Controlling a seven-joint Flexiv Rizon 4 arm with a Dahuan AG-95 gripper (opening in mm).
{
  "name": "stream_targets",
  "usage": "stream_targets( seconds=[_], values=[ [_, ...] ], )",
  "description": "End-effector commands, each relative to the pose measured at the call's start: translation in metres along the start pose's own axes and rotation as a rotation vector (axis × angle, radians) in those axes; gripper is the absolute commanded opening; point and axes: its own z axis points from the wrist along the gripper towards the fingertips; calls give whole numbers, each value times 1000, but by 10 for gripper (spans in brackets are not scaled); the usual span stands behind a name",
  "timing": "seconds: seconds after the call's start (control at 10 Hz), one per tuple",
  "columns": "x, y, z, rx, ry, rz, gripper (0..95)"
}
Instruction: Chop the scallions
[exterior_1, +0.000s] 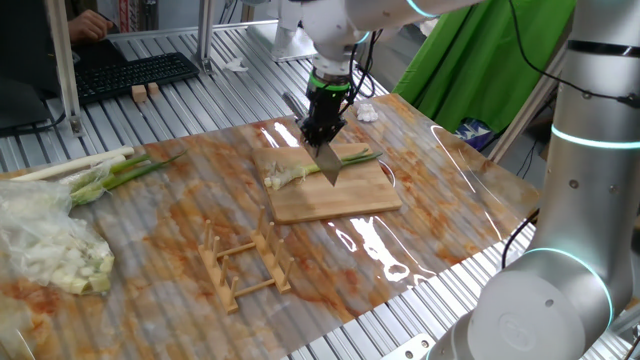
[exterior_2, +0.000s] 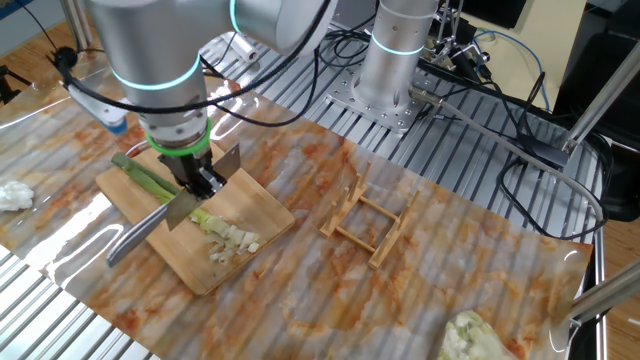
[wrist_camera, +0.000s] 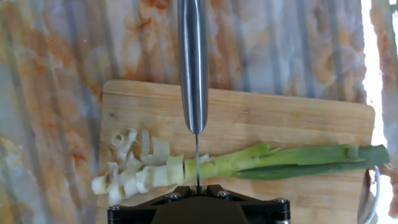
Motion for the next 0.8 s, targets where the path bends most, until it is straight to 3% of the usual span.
stream_targets(
  seconds=[0.1, 0.3, 0.4, 0.5, 0.6, 0.7, 0.8],
  values=[
    [-4, 2, 17, -8, 4, -5, 0],
    [-6, 3, 60, -21, -11, -15, 0],
    [-6, 6, 75, -28, -17, -9, 0],
    [-5, 7, 77, -11, -32, -3, 0],
    [-5, 7, 76, -16, -31, -2, 0],
    [-9, 3, 69, -2, -28, -5, 0],
    [-10, -2, 61, -7, -14, -11, 0]
  ],
)
